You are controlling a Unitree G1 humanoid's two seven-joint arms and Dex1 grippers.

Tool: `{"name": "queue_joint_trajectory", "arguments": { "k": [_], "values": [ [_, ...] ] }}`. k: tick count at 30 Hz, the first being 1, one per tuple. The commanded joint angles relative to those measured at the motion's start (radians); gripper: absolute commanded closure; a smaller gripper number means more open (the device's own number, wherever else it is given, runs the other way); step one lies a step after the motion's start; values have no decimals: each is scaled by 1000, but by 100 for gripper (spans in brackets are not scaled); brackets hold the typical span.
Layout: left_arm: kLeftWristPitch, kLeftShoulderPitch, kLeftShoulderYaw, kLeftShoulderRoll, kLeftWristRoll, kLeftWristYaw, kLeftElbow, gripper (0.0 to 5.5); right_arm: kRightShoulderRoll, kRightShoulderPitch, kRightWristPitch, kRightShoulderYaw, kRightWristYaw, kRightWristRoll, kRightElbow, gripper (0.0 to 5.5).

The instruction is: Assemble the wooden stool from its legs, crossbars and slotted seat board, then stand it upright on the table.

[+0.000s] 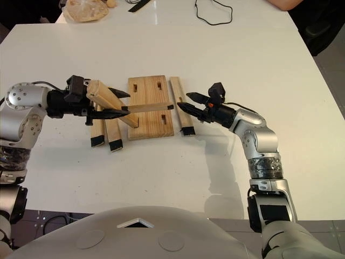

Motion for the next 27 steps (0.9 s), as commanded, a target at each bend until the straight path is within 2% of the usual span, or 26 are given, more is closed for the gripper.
{"name": "queue_joint_trajectory", "arguments": {
  "k": [1,5,6,11,15,19,22,24,27],
  "values": [
    [30,30,-125,33,155,-62,79,346,20,25,-21,2,-38,-21,-13,232],
    [49,32,-108,65,131,-44,18,346,42,62,-31,-1,-73,-21,-27,232],
    [52,31,-100,70,126,-36,4,309,49,74,-34,-2,-82,-22,-32,232],
    [36,40,-67,82,151,-16,-37,234,82,113,-33,-50,-149,2,-51,232],
    [28,125,-8,121,174,20,-99,234,99,136,-30,-81,-182,15,-71,232],
    [22,291,87,168,194,81,-158,234,102,179,-30,-93,-200,24,-107,232],
    [78,364,203,121,211,272,-172,234,107,197,-31,-115,-227,33,-132,232],
    [162,376,267,28,250,507,-181,234,116,193,-28,-138,-255,48,-150,232],
    [304,436,302,-116,234,744,-288,234,117,173,-16,-160,-282,57,-162,232]
  ]
}}
